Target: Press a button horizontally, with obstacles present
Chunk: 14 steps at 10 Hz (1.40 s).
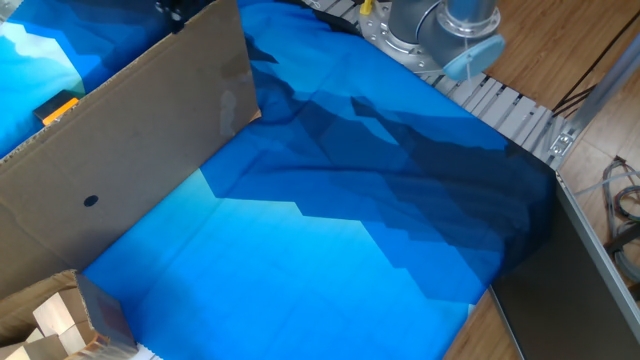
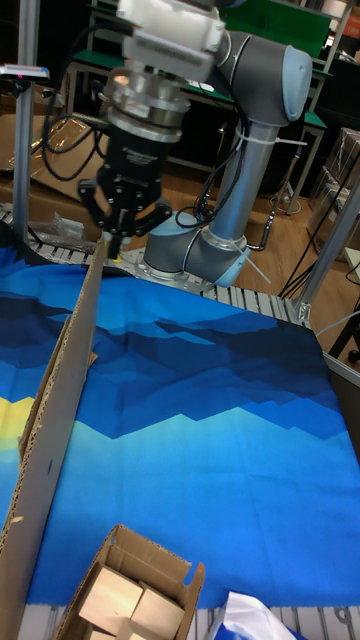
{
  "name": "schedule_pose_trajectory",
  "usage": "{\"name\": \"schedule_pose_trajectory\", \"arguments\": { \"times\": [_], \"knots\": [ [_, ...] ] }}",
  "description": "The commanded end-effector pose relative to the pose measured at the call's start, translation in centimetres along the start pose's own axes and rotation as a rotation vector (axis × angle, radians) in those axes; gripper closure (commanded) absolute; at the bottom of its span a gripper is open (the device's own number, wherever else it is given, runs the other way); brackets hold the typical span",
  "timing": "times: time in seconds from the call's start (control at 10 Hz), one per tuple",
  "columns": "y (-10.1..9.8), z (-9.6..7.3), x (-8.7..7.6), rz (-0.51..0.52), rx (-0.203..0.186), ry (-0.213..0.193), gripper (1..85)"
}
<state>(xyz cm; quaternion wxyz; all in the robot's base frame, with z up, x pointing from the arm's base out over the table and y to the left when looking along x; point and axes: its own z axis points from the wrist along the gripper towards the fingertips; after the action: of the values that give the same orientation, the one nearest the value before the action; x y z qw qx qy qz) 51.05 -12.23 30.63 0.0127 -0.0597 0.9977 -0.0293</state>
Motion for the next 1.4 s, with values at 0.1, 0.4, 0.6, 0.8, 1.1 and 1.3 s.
{"name": "schedule_pose_trajectory", "arguments": {
  "times": [0.1,0.4,0.6,0.8,1.1,1.3],
  "knots": [
    [1.9,0.3,0.1,0.050,-0.121,-0.006,84.7],
    [-1.2,0.4,-0.7,0.191,-0.007,-0.037,84.7],
    [-1.7,0.4,-1.8,0.219,0.007,-0.084,84.7],
    [-1.4,0.5,-0.4,0.131,0.005,-0.027,84.7],
    [-3.8,0.4,0.5,0.020,-0.002,0.033,84.7],
    [-6.3,1.7,-0.3,-0.026,-0.004,0.021,84.7]
  ]
}}
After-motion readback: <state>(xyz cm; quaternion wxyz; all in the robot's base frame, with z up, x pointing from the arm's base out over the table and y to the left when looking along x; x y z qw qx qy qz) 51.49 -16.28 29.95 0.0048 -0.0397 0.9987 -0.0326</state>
